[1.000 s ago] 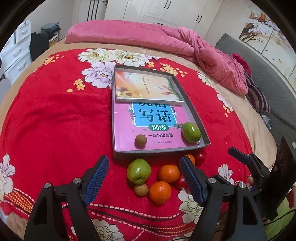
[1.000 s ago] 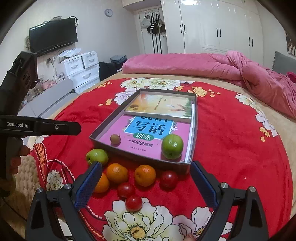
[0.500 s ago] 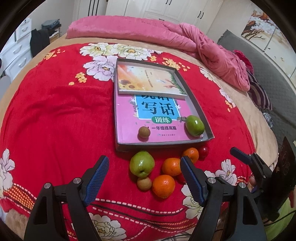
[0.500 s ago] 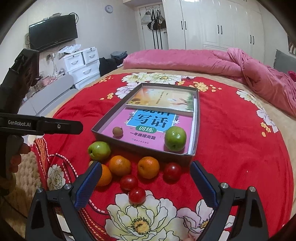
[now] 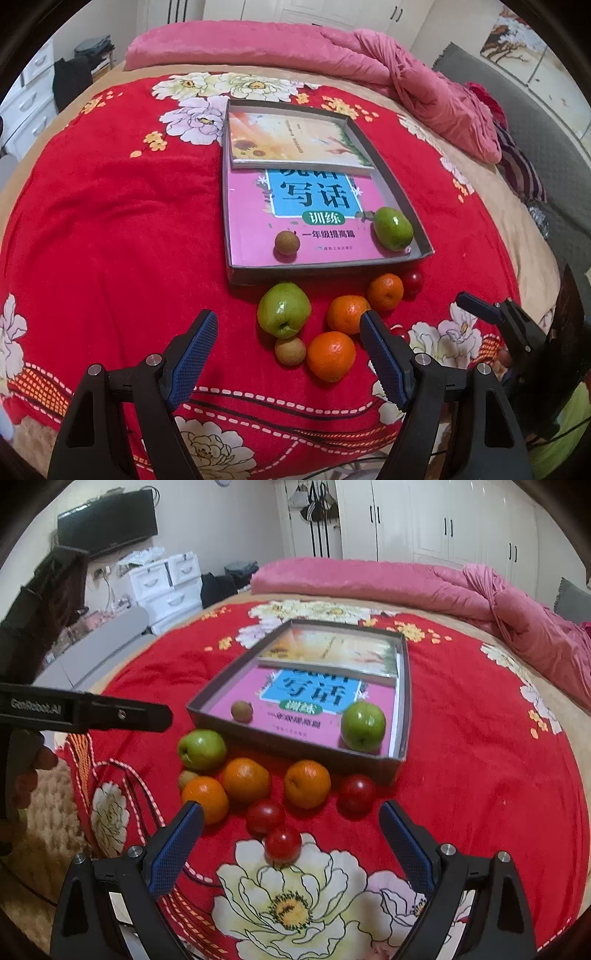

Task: Organize fruits
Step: 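Withdraw both open tools from the tray back toward the fruit cluster, then grasp a cherry tomato with the right tool while the left tool grasps a green pear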

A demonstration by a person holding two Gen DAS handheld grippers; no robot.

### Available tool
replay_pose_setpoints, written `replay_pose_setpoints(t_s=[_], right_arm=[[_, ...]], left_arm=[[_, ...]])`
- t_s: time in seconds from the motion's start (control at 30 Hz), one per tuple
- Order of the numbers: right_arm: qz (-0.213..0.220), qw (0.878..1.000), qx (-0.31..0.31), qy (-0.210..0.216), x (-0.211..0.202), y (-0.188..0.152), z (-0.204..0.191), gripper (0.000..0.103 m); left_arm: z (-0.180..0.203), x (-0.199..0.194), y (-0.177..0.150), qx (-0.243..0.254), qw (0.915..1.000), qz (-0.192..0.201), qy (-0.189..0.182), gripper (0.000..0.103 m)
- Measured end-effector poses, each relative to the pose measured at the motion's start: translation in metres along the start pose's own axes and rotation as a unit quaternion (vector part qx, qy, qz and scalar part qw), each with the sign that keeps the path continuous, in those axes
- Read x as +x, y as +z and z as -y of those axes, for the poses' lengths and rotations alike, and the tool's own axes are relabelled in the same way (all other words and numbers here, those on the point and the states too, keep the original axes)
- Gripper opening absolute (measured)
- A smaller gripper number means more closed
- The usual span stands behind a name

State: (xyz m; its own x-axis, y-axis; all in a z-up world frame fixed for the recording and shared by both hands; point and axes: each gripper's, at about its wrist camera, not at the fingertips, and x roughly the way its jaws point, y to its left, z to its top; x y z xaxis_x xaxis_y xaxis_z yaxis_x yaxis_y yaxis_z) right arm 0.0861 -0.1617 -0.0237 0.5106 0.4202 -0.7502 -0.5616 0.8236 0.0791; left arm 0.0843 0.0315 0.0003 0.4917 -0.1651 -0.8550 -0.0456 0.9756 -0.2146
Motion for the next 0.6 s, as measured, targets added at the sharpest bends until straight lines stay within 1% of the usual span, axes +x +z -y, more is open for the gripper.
replay_pose_setpoints(t_s=[0.13,0.27,0.47,0.5,0.57,0.6], right_arm=[[-0.01,1.0,0.004,0.0,0.003,-0.003,0.002,0.096],[-0.019,1.0,0.002,0.0,0.006,-0.005,0.001,0.096],[-0.04,0.999,-0.009,-0.005,0.015,-0.009,-0.002,0.096],[-0.044,0.999,-0.011,-0.006,0.017,-0.01,-0.001,0.095],[-0.051,0.999,-0.015,-0.009,0.021,-0.012,-0.001,0.089],[-0.055,0.998,-0.017,-0.006,0.022,-0.013,-0.001,0.087]], left_arm=[[0.001,0.003,-0.003,0.006,1.0,-0.007,0.0,0.08],[0.0,0.007,-0.004,0.011,0.9998,-0.012,0.014,0.08],[-0.004,0.012,-0.006,0.008,0.9997,-0.017,0.016,0.08],[-0.004,0.013,-0.006,0.007,0.9997,-0.019,0.017,0.08],[-0.004,0.015,-0.007,0.006,0.9996,-0.021,0.017,0.08],[-0.005,0.016,-0.007,0.006,0.9996,-0.022,0.017,0.08]])
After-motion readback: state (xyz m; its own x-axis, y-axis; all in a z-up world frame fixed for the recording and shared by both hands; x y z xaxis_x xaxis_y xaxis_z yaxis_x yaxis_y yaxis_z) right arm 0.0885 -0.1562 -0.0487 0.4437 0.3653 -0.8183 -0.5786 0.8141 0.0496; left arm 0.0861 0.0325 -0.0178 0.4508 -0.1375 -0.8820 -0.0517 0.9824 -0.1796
